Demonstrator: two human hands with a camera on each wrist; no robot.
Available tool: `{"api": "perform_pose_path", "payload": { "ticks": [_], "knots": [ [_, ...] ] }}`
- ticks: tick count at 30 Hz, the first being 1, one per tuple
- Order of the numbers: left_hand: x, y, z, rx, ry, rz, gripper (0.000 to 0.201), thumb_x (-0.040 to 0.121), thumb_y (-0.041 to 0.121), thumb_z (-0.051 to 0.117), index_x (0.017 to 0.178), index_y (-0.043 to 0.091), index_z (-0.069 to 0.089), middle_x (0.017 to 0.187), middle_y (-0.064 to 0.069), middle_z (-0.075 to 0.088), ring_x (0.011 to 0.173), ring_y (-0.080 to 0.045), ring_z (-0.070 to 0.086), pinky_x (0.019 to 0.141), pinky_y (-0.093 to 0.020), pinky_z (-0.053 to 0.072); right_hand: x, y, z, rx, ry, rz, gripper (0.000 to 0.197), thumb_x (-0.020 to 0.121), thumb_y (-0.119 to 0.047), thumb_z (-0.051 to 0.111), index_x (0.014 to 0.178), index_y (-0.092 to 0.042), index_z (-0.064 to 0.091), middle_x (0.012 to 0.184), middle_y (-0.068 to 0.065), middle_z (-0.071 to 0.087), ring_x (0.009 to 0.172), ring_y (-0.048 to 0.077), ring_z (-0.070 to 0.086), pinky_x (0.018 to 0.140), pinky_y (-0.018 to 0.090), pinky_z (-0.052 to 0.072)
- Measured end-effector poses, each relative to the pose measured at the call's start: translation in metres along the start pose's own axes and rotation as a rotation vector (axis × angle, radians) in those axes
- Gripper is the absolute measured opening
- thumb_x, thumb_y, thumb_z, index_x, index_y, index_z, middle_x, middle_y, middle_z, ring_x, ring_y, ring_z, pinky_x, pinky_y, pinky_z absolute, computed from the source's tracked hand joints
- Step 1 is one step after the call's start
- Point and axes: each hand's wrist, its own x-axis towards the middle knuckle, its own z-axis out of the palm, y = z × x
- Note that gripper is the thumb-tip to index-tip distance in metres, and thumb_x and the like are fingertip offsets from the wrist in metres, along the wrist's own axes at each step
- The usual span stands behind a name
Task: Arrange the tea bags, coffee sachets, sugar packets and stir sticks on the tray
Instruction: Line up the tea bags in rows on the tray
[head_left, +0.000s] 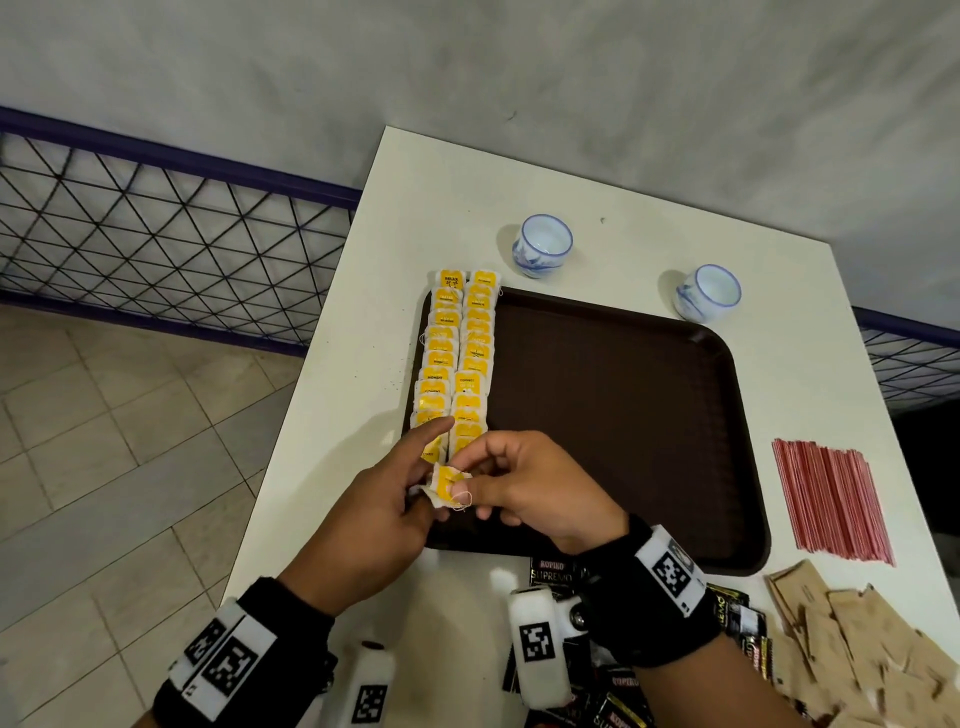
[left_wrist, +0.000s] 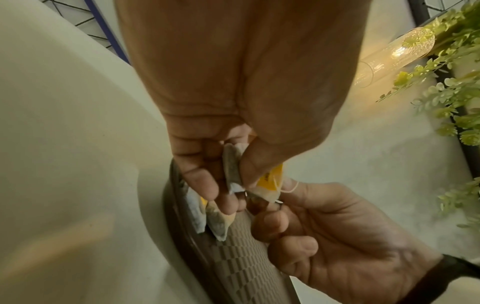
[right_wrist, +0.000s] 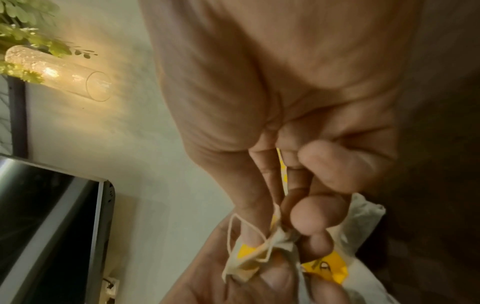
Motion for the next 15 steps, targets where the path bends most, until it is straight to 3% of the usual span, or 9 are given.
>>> {"api": "perform_pose_path", "payload": {
  "ticks": [2,5,9,13,15],
  "knots": [
    [0.001,-0.001,-0.001,-0.008,0.001,-0.005,0.070,0.096,0.003,0.063,0.145,0.046,0.039,0.122,0.016,0.071,0.108,-0.006,0.069,0.085,-0.018,0.055,0.000,-0.002,0.000,-0.013,0.026,-0.031,0.017,0.084,0.000,0.076,0.098,0.003,0.066,0.073,0.007,0.063,0.054,0.011,0.054,0.043,0.013,0.037],
    [0.000,-0.001,-0.002,-0.019,0.027,-0.028,0.059,0.098,0.008,0.061,0.141,0.044,0.043,0.115,0.012,0.072,0.095,-0.009,0.072,0.076,-0.016,0.053,-0.002,-0.006,-0.005,-0.003,0.084,-0.098,0.012,0.083,-0.002,0.077,0.089,-0.002,0.066,0.069,0.006,0.062,0.053,0.009,0.054,0.045,0.014,0.038],
    [-0.002,-0.002,-0.006,-0.060,0.052,-0.042,0.038,0.100,0.010,0.058,0.127,0.036,0.056,0.102,0.006,0.075,0.091,-0.011,0.072,0.072,-0.014,0.053,-0.005,-0.016,-0.016,0.005,0.185,-0.190,0.014,0.082,0.001,0.077,0.089,0.005,0.065,0.058,-0.003,0.064,0.047,0.004,0.054,0.045,0.011,0.039],
    [-0.002,-0.007,-0.011,-0.049,0.083,-0.050,0.016,0.100,0.015,0.059,0.104,0.026,0.071,0.092,0.009,0.076,0.084,-0.014,0.073,0.068,-0.019,0.053,-0.005,-0.016,-0.026,-0.080,0.262,-0.214,0.013,0.089,-0.004,0.071,0.092,0.001,0.059,0.073,0.020,0.069,0.059,0.022,0.068,0.044,0.026,0.042],
    [-0.002,-0.009,-0.012,-0.060,0.113,-0.075,0.015,0.098,0.017,0.061,0.094,0.023,0.074,0.090,0.009,0.076,0.085,-0.013,0.073,0.066,-0.021,0.055,-0.006,-0.011,-0.029,-0.135,0.250,-0.176,0.012,0.092,-0.004,0.066,0.094,0.001,0.056,0.076,0.024,0.068,0.063,0.025,0.071,0.045,0.029,0.044]
  ]
}}
